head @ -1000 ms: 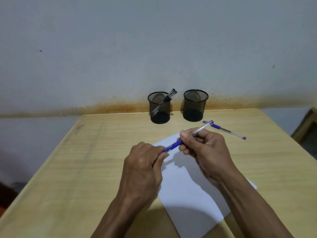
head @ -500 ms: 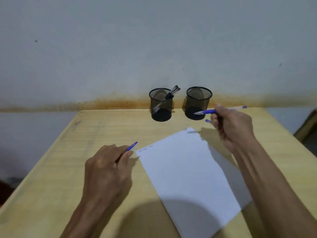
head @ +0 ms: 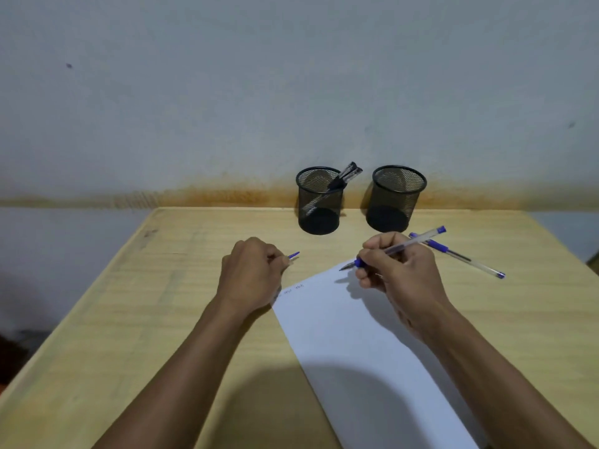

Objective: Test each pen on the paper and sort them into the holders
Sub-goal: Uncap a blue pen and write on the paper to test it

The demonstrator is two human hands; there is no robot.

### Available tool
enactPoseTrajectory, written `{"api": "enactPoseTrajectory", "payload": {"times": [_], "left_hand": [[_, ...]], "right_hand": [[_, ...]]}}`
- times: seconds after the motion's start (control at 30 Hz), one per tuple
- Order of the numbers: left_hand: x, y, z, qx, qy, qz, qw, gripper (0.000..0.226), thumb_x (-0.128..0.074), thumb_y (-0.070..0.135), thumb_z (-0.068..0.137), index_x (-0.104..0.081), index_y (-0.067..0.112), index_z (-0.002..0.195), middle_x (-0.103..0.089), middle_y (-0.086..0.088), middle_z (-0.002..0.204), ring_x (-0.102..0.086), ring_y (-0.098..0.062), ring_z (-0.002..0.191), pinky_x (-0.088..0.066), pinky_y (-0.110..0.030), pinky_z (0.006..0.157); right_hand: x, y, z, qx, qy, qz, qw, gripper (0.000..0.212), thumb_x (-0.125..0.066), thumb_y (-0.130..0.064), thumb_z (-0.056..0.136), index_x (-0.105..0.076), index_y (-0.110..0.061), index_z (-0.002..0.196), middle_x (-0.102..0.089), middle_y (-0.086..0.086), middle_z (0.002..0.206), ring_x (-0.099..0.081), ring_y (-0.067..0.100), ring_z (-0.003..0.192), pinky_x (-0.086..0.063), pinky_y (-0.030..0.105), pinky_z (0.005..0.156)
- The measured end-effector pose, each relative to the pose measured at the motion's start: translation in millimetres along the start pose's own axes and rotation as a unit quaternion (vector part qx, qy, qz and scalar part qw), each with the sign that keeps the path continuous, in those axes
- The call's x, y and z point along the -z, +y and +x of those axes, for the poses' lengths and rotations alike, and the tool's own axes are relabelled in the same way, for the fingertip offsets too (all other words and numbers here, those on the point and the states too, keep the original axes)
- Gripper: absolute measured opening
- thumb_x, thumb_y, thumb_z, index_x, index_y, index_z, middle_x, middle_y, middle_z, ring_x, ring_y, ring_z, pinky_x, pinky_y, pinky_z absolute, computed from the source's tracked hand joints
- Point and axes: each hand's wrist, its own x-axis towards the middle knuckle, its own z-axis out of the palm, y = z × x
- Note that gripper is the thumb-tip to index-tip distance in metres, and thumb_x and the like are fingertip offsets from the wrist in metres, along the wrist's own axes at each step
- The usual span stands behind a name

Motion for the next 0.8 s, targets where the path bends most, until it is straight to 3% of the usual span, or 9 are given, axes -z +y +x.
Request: {"api": "enactPoseTrajectory", "payload": {"times": [0.1, 0.27, 0.4, 0.5, 0.53, 0.6, 0.67, 0.8], "left_hand": [[-5.5, 0.9, 12.8, 0.014, 0.003, 0.014, 1.0, 0.03, -0.063, 0.034, 0.089, -0.075, 0.021, 0.066, -0.059, 0.012, 0.041, -0.054, -0.002, 0.057, -0.037, -0.028, 0.063], [-4.8, -2.6, 21.0, 0.038, 0.009, -0.021, 0.999, 0.013, -0.072, 0.043, 0.082, -0.079, 0.033, 0.078, -0.067, 0.019, 0.063, -0.063, -0.017, 0.084, -0.05, -0.037, 0.084], [-3.8, -9.7, 21.7, 0.039, 0.006, -0.036, 0.999, 0.024, -0.07, 0.051, 0.08, -0.077, 0.031, 0.09, -0.073, 0.013, 0.079, -0.065, -0.013, 0.087, -0.051, -0.039, 0.089], [2.7, -8.7, 4.4, 0.021, 0.038, -0.09, 0.995, 0.037, -0.071, 0.045, 0.082, -0.071, 0.024, 0.112, -0.072, 0.006, 0.098, -0.063, -0.002, 0.09, -0.05, -0.018, 0.081], [5.6, -8.6, -5.5, 0.001, 0.039, -0.098, 0.994, 0.037, -0.072, 0.043, 0.082, -0.07, 0.024, 0.113, -0.07, 0.007, 0.1, -0.061, 0.004, 0.09, -0.045, -0.008, 0.075], [8.0, -13.9, -24.3, -0.056, 0.026, -0.087, 0.994, 0.032, -0.076, 0.041, 0.079, -0.072, 0.027, 0.107, -0.066, 0.015, 0.1, -0.058, 0.01, 0.094, -0.039, 0.0, 0.07], [7.2, -24.7, -35.3, -0.106, -0.005, -0.038, 0.994, 0.034, -0.076, 0.051, 0.074, -0.074, 0.032, 0.103, -0.064, 0.021, 0.101, -0.054, 0.003, 0.102, -0.037, -0.004, 0.078], [-0.6, -38.9, -36.8, -0.152, -0.026, 0.011, 0.988, 0.042, -0.061, 0.064, 0.073, -0.077, 0.035, 0.099, -0.065, 0.017, 0.104, -0.051, -0.005, 0.104, -0.044, -0.027, 0.083]], "right_hand": [[-0.2, -0.4, 1.2, 0.002, -0.012, -0.027, 1.0, 0.004, -0.063, 0.005, 0.093, -0.064, 0.002, 0.093, -0.066, 0.016, 0.077, -0.066, 0.02, 0.061, -0.059, 0.03, 0.059], [-2.6, 4.3, 2.4, 0.001, -0.025, -0.048, 0.999, 0.01, -0.064, 0.003, 0.093, -0.068, -0.004, 0.087, -0.069, 0.016, 0.077, -0.068, 0.021, 0.063, -0.059, 0.03, 0.06], [-7.5, 10.3, 2.5, -0.004, -0.031, -0.045, 0.998, 0.01, -0.064, -0.007, 0.096, -0.071, -0.006, 0.09, -0.076, 0.011, 0.078, -0.074, 0.021, 0.07, -0.06, 0.025, 0.061], [-7.5, 9.8, 2.2, 0.003, -0.034, -0.023, 0.999, 0.008, -0.064, -0.01, 0.097, -0.068, -0.004, 0.093, -0.079, 0.009, 0.083, -0.078, 0.02, 0.08, -0.061, 0.024, 0.062], [-7.7, 7.0, 1.6, 0.016, -0.034, -0.026, 0.999, 0.004, -0.069, -0.007, 0.093, -0.066, -0.005, 0.091, -0.079, 0.01, 0.085, -0.078, 0.02, 0.08, -0.062, 0.025, 0.064], [-9.4, 4.7, 3.8, 0.046, -0.038, -0.057, 0.997, 0.015, -0.077, 0.001, 0.084, -0.065, -0.007, 0.086, -0.078, 0.01, 0.085, -0.078, 0.021, 0.078, -0.064, 0.028, 0.067], [-15.2, 5.2, 8.6, 0.058, -0.052, -0.09, 0.993, 0.017, -0.079, 0.003, 0.082, -0.066, -0.008, 0.084, -0.076, 0.011, 0.081, -0.077, 0.025, 0.076, -0.064, 0.033, 0.069], [-27.5, 16.0, 16.7, 0.078, -0.099, -0.203, 0.971, 0.011, -0.081, -0.001, 0.079, -0.073, -0.009, 0.083, -0.077, 0.008, 0.081, -0.073, 0.022, 0.077, -0.063, 0.031, 0.07]]}}
